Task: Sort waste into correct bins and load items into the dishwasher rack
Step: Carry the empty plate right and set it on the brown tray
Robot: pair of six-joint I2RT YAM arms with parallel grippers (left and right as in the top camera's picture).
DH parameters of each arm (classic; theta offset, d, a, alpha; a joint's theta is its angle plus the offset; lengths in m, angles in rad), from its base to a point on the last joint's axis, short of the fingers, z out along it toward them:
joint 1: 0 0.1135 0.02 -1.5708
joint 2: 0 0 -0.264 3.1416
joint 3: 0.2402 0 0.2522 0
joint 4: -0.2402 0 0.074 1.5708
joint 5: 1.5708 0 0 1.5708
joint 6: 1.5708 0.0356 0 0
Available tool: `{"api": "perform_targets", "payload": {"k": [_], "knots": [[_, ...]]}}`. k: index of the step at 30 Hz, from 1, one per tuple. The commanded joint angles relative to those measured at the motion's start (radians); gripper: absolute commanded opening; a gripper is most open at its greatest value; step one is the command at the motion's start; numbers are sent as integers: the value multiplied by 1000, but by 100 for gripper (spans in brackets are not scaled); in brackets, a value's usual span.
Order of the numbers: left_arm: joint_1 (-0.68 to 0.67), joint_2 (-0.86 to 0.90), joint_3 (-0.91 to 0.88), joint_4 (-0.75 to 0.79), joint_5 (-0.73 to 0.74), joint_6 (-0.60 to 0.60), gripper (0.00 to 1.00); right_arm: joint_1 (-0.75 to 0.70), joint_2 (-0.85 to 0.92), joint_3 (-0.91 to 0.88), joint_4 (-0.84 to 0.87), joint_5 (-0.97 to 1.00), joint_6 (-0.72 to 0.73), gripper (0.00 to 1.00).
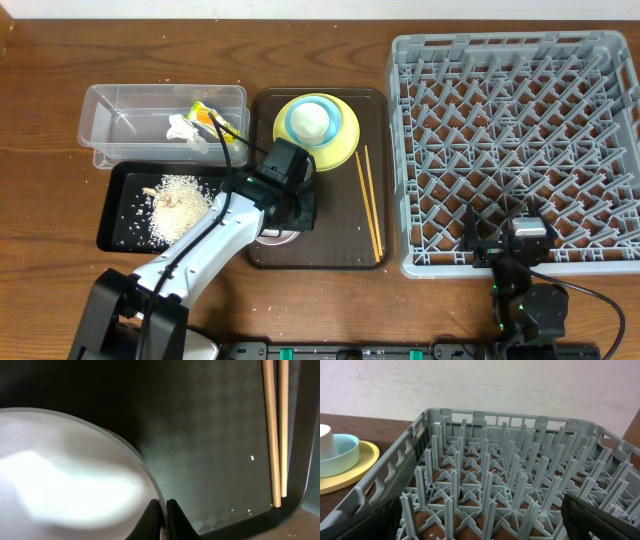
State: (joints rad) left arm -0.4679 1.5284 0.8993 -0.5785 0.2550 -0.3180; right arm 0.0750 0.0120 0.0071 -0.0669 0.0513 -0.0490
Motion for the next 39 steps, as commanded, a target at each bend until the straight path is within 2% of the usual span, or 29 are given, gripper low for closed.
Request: {"api": "perform_targets", "payload": {"k": [1, 4, 7, 11, 16, 23, 28, 33, 39], "knots": [[0, 15, 16, -2, -13, -7, 6, -10, -3, -2, -4, -4, -12, 99], [0, 15, 14, -2, -13, -6, 7, -10, -2, -2, -4, -4, -12, 99], [0, 15, 14, 0, -13, -6, 23, -10, -2, -2, -4, -4, -12, 99], [0, 13, 16, 22, -1, -6, 36, -10, -2, -2, -4, -4, -12, 99], [0, 7, 39, 50, 24, -6, 41, -10, -2, -2, -4, -4, -12, 99], [0, -51, 140, 11, 15, -6, 41, -10, -2, -2, -4, -4, -12, 99], [5, -149, 211, -87, -165, -6, 42, -10, -2, -2, -4, -4, -12, 99], [71, -262, 224, -192, -375, -6, 52, -10, -2, -2, -4, -4, -12, 99], [262, -317, 223, -309, -423, -40, 56, -10, -2, -2, -4, -4, -12, 99]]}}
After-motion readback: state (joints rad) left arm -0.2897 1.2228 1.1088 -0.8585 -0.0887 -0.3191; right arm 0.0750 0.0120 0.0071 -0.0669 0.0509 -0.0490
